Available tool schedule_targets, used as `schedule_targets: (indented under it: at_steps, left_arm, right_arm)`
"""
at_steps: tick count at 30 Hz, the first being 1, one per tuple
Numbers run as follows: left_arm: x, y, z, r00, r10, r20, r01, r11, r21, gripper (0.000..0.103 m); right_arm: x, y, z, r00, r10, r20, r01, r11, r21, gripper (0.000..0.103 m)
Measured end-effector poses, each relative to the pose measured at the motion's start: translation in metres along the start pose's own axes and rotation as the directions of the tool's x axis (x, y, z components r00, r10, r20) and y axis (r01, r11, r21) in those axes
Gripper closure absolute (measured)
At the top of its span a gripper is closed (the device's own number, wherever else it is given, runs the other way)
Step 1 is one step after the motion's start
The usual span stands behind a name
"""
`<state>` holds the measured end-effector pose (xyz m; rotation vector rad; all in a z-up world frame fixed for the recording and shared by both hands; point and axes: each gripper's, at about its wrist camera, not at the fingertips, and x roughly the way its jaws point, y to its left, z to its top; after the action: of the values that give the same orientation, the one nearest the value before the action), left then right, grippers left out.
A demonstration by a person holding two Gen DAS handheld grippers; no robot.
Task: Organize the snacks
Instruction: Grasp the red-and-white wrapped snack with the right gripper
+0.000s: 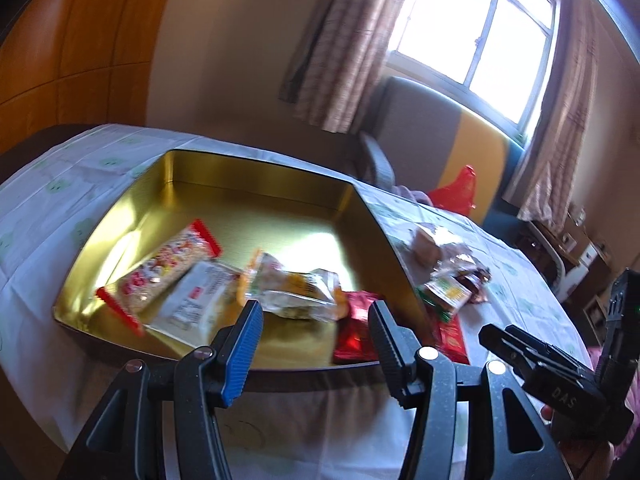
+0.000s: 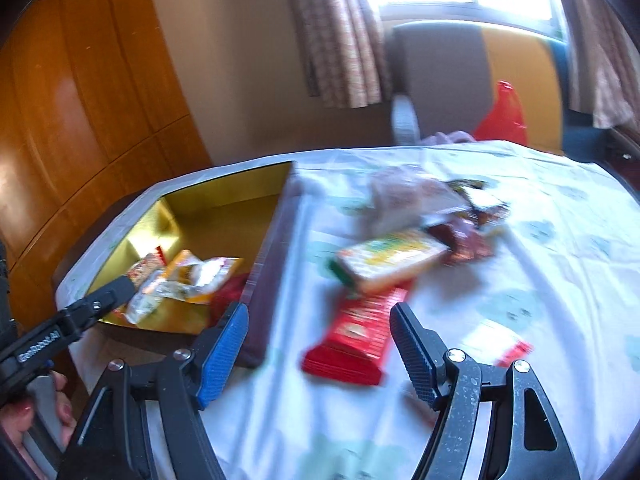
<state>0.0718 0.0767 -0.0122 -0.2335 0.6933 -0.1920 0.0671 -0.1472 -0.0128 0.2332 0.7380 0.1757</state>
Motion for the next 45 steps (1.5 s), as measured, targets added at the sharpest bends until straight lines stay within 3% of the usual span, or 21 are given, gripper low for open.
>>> schedule_targets:
  at_steps: [7, 11, 15, 18, 24, 27, 29, 38, 45]
  left_arm:
    - [-0.001, -0.034, -0.01, 0.998, -0.056, -0.019, 0.058, 0.994, 0.09, 0.047]
    - [-0.003, -0.051, -0.019, 0.996, -0.081, -0.039, 0.085, 0.988, 0.13, 0.047]
    - [-0.003, -0.064, -0.028, 0.994, -0.097, -0.059, 0.105, 0.98, 0.168, 0.047]
    - [-0.002, -0.068, -0.031, 0.993, -0.099, -0.071, 0.11, 0.978, 0.177, 0.047]
    - [-0.001, -0.076, -0.036, 0.99, -0.102, -0.093, 0.118, 0.975, 0.189, 0.047]
    - [0.001, -0.084, -0.038, 0.988, -0.112, -0.109, 0.133, 0.969, 0.206, 0.047]
    - [0.003, -0.092, -0.039, 0.985, -0.125, -0.119, 0.149, 0.964, 0.222, 0.047]
    - [0.037, -0.14, -0.039, 0.972, -0.126, -0.197, 0.186, 0.929, 0.321, 0.047]
    - [0.084, -0.172, -0.04, 0.966, -0.022, -0.256, 0.133, 0.896, 0.423, 0.047]
  right_arm:
    - [-0.017, -0.048, -0.016, 0.987, -0.158, -0.004, 0.158, 0.981, 0.109, 0.029]
    - [-0.009, -0.066, -0.022, 0.98, -0.192, -0.053, 0.198, 0.967, 0.16, 0.029]
    - [0.005, -0.069, -0.025, 0.974, -0.209, -0.085, 0.22, 0.965, 0.143, 0.03]
    - [0.017, -0.07, -0.026, 0.965, -0.241, -0.102, 0.251, 0.962, 0.104, 0.039]
    - [0.029, -0.076, -0.022, 0.963, -0.249, -0.103, 0.253, 0.967, 0.03, 0.056]
    - [0.028, -0.086, -0.018, 0.965, -0.238, -0.109, 0.238, 0.971, -0.016, 0.077]
    - [0.026, -0.095, -0.016, 0.963, -0.246, -0.108, 0.243, 0.969, -0.039, 0.085]
    - [0.007, -0.146, -0.015, 0.968, -0.243, -0.064, 0.241, 0.97, -0.033, 0.085]
    - [0.002, -0.165, -0.022, 0.984, -0.177, -0.023, 0.178, 0.983, 0.048, 0.085]
